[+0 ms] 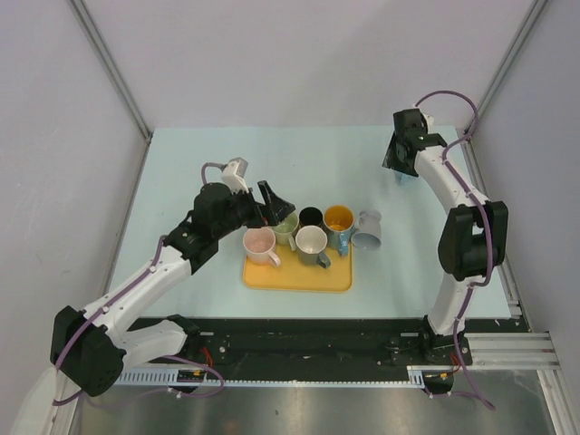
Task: Turn the mug right side up
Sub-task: Turn over the cup at the center of the board.
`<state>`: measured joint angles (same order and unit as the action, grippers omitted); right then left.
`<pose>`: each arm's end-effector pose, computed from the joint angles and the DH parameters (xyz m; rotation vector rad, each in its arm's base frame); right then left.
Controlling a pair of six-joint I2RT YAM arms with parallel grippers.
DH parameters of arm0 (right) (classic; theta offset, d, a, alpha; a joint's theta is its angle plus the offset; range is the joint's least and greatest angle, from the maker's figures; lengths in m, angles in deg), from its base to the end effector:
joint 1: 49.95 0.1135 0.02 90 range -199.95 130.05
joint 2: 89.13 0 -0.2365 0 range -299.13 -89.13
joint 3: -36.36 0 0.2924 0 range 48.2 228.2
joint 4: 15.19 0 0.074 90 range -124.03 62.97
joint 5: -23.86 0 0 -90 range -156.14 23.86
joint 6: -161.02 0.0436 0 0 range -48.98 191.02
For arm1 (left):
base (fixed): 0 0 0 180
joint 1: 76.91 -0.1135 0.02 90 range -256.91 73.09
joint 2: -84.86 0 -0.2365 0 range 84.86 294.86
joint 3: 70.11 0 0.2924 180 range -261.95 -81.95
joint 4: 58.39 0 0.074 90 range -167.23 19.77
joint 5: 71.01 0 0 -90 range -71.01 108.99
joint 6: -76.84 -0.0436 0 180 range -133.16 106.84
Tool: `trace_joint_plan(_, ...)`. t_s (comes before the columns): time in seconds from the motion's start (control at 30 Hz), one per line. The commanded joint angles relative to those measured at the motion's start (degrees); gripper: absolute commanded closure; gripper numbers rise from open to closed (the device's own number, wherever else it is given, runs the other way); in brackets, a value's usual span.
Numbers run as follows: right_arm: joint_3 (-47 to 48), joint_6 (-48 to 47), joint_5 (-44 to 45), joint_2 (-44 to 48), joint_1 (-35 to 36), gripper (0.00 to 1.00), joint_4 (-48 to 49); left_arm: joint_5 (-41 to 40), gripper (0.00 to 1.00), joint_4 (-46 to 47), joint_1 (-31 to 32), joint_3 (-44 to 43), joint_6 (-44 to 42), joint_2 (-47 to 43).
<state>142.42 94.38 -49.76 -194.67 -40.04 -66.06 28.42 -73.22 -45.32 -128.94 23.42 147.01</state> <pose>0.4451 0.0653 0.2548 0.4048 2.3693 -0.0833 0.2625 -0.1698 0.2692 0.0323 2.0015 -0.9479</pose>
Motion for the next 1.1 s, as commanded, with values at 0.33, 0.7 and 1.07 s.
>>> trace_joint_plan(0.33, 6.8, -2.2, 5.4, -12.2, -4.9, 0.32, 5.2, 2.1, 0.00, 1.9, 0.2, 1.3, -0.5, 0.3)
trace_joint_plan(0.7, 8.7, -3.8, 3.8, -17.7, -6.5, 0.34, 10.1, 2.1, 0.00, 1.9, 0.2, 1.3, -1.4, 2.6)
trace_joint_plan(1.07, 8.0, -4.4, 5.2, -18.1, -6.2, 0.42, 16.0, 2.1, 0.00, 1.9, 0.1, 1.1, -1.8, 3.6)
